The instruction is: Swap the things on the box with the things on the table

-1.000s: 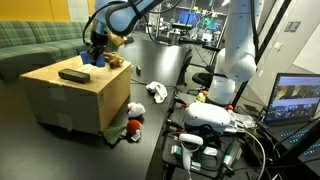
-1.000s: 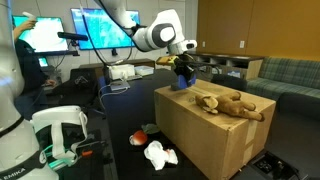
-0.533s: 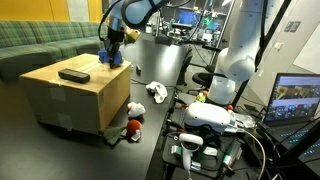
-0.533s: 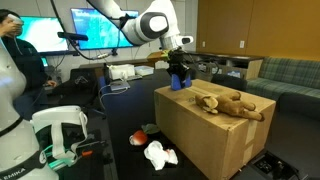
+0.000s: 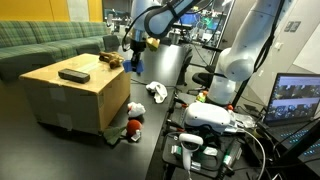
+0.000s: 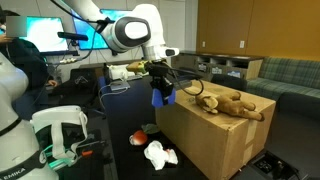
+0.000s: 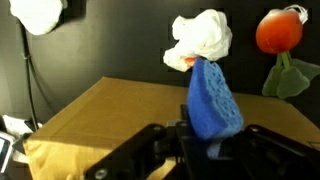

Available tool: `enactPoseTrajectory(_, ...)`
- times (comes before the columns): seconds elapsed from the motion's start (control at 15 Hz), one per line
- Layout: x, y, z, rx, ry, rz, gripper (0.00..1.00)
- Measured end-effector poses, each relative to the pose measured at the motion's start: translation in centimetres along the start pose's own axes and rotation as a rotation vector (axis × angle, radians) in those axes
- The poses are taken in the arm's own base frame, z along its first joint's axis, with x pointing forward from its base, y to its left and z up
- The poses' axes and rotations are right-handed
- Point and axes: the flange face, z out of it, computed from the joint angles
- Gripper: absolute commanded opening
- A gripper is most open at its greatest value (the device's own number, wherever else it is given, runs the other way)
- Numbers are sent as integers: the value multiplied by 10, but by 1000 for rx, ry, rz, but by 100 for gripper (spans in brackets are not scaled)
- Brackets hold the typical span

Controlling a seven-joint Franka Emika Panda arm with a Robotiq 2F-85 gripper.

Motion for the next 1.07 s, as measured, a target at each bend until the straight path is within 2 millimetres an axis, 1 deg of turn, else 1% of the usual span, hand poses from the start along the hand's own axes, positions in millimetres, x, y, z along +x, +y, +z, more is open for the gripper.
enactPoseTrajectory(0.2,-35,-1,20,-26,-41,4,4)
enactPoseTrajectory(0.4,-63,-3,51,-58,-45,12,4)
enactPoseTrajectory(0.53,-75,-2,75,-75,-33,20,4)
enactPoseTrajectory(0.87,-85,14,135,-102,-30,44,4)
enactPoseTrajectory(1.07,-80,31,166,-109,-43,56,4)
